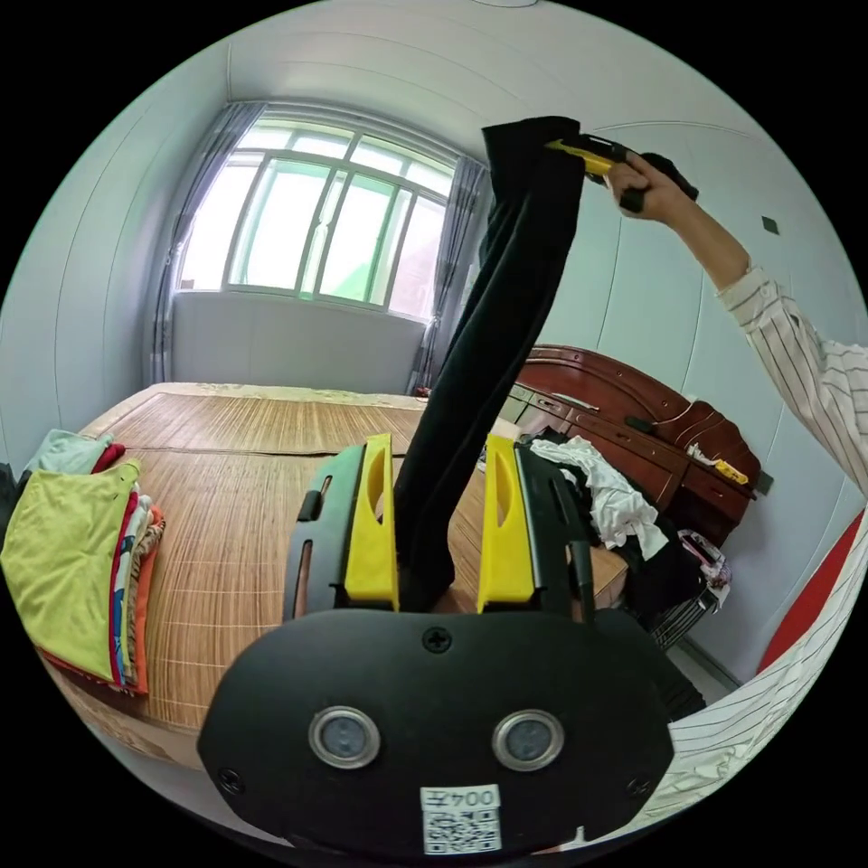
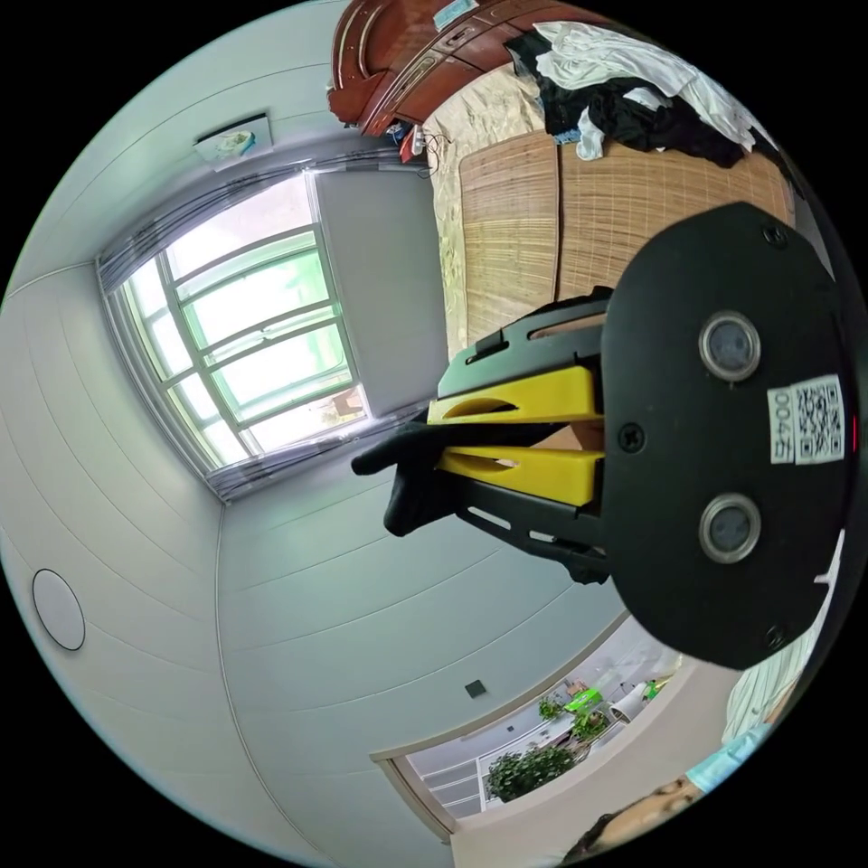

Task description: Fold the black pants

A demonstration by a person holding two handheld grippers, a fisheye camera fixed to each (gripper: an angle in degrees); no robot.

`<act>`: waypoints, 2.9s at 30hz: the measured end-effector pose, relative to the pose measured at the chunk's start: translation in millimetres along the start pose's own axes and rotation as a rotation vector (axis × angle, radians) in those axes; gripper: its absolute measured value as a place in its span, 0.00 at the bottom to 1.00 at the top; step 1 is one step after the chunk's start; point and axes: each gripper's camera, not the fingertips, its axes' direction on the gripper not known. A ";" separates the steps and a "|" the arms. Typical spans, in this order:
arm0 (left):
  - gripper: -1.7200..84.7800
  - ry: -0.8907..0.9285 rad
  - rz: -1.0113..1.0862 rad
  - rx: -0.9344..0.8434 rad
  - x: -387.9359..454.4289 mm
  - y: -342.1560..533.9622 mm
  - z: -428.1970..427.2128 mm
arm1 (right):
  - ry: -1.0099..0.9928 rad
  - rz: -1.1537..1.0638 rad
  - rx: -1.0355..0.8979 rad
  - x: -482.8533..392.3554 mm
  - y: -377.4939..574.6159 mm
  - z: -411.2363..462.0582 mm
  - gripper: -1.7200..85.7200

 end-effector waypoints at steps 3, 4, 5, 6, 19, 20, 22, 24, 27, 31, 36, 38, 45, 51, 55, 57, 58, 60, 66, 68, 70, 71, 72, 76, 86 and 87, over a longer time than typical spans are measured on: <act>0.23 -0.002 0.056 -0.022 35.8 -4.9 21.6 | 0.014 -0.005 -0.028 -6.9 5.5 6.5 0.07; 0.24 -0.004 0.082 -0.031 48.5 -9.0 28.6 | 0.008 -0.008 -0.039 -8.7 8.1 8.6 0.07; 0.24 -0.002 0.094 -0.032 54.1 -11.4 31.4 | -0.003 -0.007 -0.051 -9.7 10.5 10.1 0.07; 0.24 -0.001 0.120 -0.034 64.0 -16.8 36.8 | -0.007 -0.006 -0.055 -10.1 11.6 10.6 0.07; 0.21 -0.148 0.066 -0.019 43.7 -55.9 65.6 | -0.021 -0.049 -0.068 -27.7 32.8 16.5 0.07; 0.21 -0.143 0.067 -0.020 44.4 -59.4 67.9 | -0.022 -0.054 -0.070 -29.4 35.3 18.4 0.07; 0.21 -0.123 0.079 -0.027 51.9 -75.4 77.6 | -0.019 -0.060 -0.069 -31.8 38.6 21.5 0.07; 0.20 -0.152 0.101 -0.024 60.8 -85.9 82.3 | -0.021 -0.059 -0.071 -33.1 41.6 24.9 0.07; 0.19 -0.250 0.073 0.011 61.1 -99.2 79.2 | -0.026 -0.055 -0.078 -34.4 46.1 30.3 0.07; 0.19 -0.289 0.027 0.025 44.3 -117.1 76.7 | -0.034 -0.066 -0.088 -36.8 54.0 37.5 0.07; 0.18 -0.298 0.014 0.022 36.8 -138.9 76.3 | -0.045 -0.069 -0.088 -35.8 63.7 45.9 0.07; 0.18 -0.299 -0.004 0.019 32.0 -144.2 75.5 | -0.044 -0.064 -0.087 -33.2 67.9 49.6 0.08; 0.13 -0.284 -0.025 -0.006 28.5 -168.6 77.3 | -0.038 -0.062 -0.077 -23.7 78.8 56.1 0.08; 0.06 -0.274 -0.066 0.011 28.2 -206.0 60.1 | -0.019 -0.053 -0.039 -6.7 84.4 51.6 0.08; 0.04 -0.273 -0.093 0.075 15.9 -252.6 -11.8 | 0.062 -0.015 0.064 23.5 84.1 29.1 0.07; 0.04 -0.282 -0.063 0.106 12.9 -282.0 -52.1 | 0.112 0.036 0.114 45.7 86.5 15.6 0.07; 0.04 -0.277 -0.043 0.120 10.5 -305.1 -80.2 | 0.149 0.090 0.139 64.0 90.2 7.3 0.07; 0.04 -0.275 -0.006 0.146 11.3 -339.7 -122.3 | 0.175 0.195 0.171 97.9 101.1 -3.7 0.07; 0.03 -0.414 0.202 0.235 73.6 -393.3 -208.6 | 0.063 0.591 0.134 227.5 192.9 -3.5 0.08; 0.03 -0.495 0.302 0.236 104.4 -382.4 -208.0 | 0.011 0.709 0.107 267.2 247.5 6.3 0.08; 0.03 -0.593 0.422 0.225 139.0 -347.8 -193.7 | -0.032 0.794 0.094 293.8 291.5 13.6 0.08; 0.03 -0.614 0.452 0.220 145.8 -336.1 -188.0 | -0.060 0.853 0.090 310.8 321.3 18.5 0.08; 0.03 -0.653 0.514 0.203 157.1 -310.4 -173.9 | -0.071 0.882 0.089 318.8 336.2 21.0 0.08; 0.03 -0.665 0.586 0.056 168.8 -222.1 -115.7 | -0.080 1.073 0.061 365.2 434.0 41.9 0.07; 0.03 -0.693 0.577 -0.148 189.0 -56.4 -60.4 | -0.011 1.198 -0.050 402.5 579.8 72.6 0.07; 0.03 -0.683 0.594 -0.174 190.5 -40.9 -52.9 | -0.007 1.200 -0.057 404.6 585.5 74.7 0.07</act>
